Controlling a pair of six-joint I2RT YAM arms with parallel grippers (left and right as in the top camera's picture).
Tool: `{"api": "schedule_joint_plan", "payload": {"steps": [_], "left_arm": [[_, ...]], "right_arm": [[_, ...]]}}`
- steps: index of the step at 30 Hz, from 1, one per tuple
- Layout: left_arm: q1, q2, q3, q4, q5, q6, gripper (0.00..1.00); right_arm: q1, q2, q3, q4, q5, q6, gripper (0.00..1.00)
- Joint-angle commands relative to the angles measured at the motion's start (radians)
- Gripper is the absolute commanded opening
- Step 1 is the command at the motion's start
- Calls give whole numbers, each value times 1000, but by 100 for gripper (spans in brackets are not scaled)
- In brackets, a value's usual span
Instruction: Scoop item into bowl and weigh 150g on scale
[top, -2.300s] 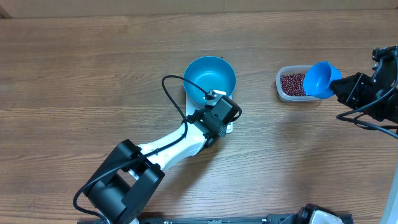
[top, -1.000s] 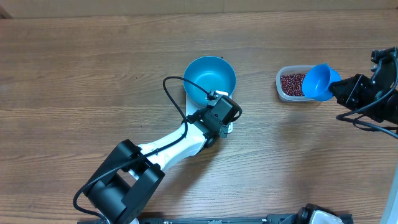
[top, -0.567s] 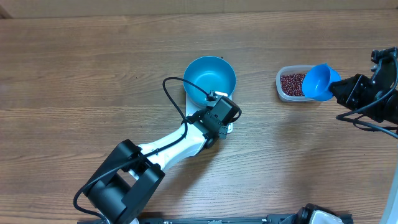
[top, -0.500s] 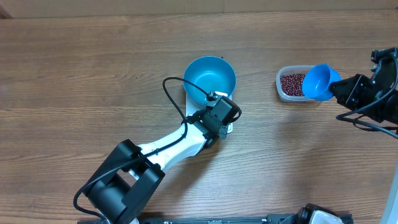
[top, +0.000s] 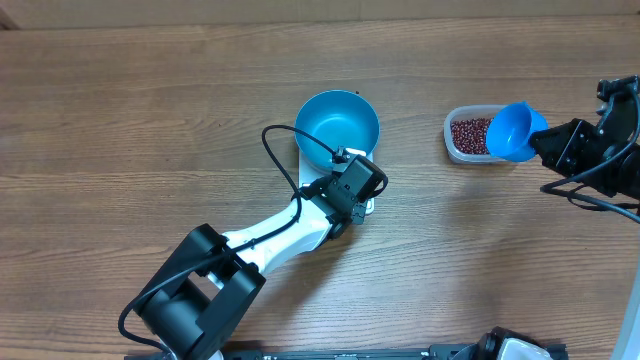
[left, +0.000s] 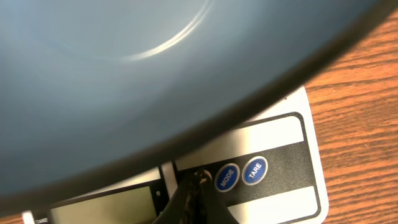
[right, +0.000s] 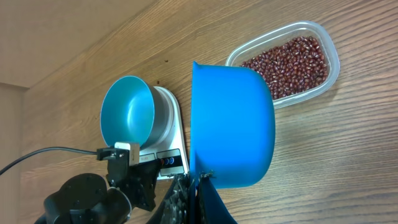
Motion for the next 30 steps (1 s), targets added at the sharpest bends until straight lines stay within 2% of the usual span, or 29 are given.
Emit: {"api": "schedule_joint_plan", "payload": {"steps": [1, 19, 23, 30], "left_arm": [[-2, 41, -5, 20, 25, 4, 4], [-2, 44, 4, 30, 21, 7, 4], [-8, -16, 48, -31, 62, 43, 4], [-29, -220, 127, -140, 101, 50, 4]], "right_arm": [[-4, -6, 24, 6, 3, -10, 4], [-4, -6, 24, 2, 3, -14, 4], [-4, -6, 24, 3, 3, -17, 4], [-4, -6, 24, 13, 3, -16, 4]]}}
